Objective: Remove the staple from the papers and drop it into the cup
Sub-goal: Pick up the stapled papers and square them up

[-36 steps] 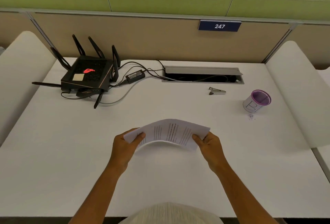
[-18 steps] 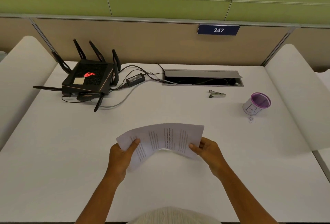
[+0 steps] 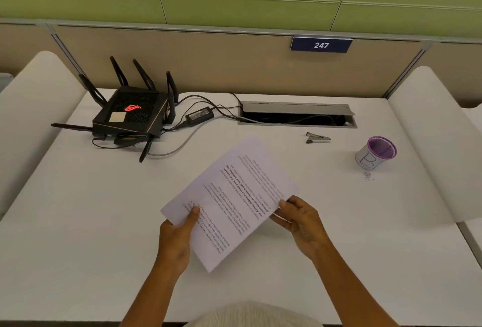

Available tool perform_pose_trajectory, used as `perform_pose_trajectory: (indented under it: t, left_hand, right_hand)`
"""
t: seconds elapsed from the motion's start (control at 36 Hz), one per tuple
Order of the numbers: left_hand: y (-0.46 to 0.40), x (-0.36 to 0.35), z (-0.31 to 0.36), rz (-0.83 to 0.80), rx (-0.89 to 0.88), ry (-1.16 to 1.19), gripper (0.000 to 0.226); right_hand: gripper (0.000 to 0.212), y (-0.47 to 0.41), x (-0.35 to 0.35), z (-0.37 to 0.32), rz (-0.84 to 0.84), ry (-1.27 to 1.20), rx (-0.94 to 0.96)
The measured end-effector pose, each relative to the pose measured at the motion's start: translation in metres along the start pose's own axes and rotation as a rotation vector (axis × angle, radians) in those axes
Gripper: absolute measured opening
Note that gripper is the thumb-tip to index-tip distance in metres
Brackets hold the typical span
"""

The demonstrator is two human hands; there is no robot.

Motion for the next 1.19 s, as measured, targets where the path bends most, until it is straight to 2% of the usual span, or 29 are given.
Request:
perform_pose_trajectory:
  t: [0.19,0.31,0.39,0.53,0.69,0.94,1.08,1.19]
  left_hand:
    - [0.019,-0.029,-0.025,-0.036,0.076,0.049,0.041]
    - [0.024,-0.030,-0.034,-0.053,0.034,-0.018,0.056]
    - [0.021,-0.022,-0.030,-0.082,-0.011,-0.060,0.048]
    - [0.012,-0.021,-0.007,-0.201,-0.104,-0.206,0.039]
    - [0.002,-0.056,0.038,-0.298,-0.211,-0.292,0.032]
    - [0.003,-0.083,0.086,-0.238,-0.407,-0.280,0.024]
    - [0.000,-0.075,0.056,-0.192,-0.310,-0.332,0.018]
    - [0.002,-0.075,0.041,-0.193,-0.264,-0.347,0.024]
  right_hand:
    - [0.043,0.012,-0.041,0.021,0.070,0.012,0.012]
    - [0.037,0.014,-0.041,0.013,0.168,0.111,0.057]
    - [0.030,0.012,-0.037,-0.003,0.194,0.198,0.061]
    - [0.027,0.009,-0.035,-0.030,0.150,0.304,0.083]
    - [0.025,0.009,-0.052,-0.047,0.053,0.386,0.148]
    - [0.023,0.024,-0.068,-0.068,0.049,0.397,0.423]
    - [0.021,0.019,-0.056,-0.039,0.093,0.423,0.339]
    - [0.022,0.017,-0.050,-0.026,0.110,0.429,0.305]
Point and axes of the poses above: each hand's wrist, its own y-axis away from the middle knuckle, its own x-axis out of the back of the hand, z = x × y, the point moved 5 cm from there along -y, towards the middle knuckle, and after that the axes turned 8 degrees about -y, right-handed, at the moved point
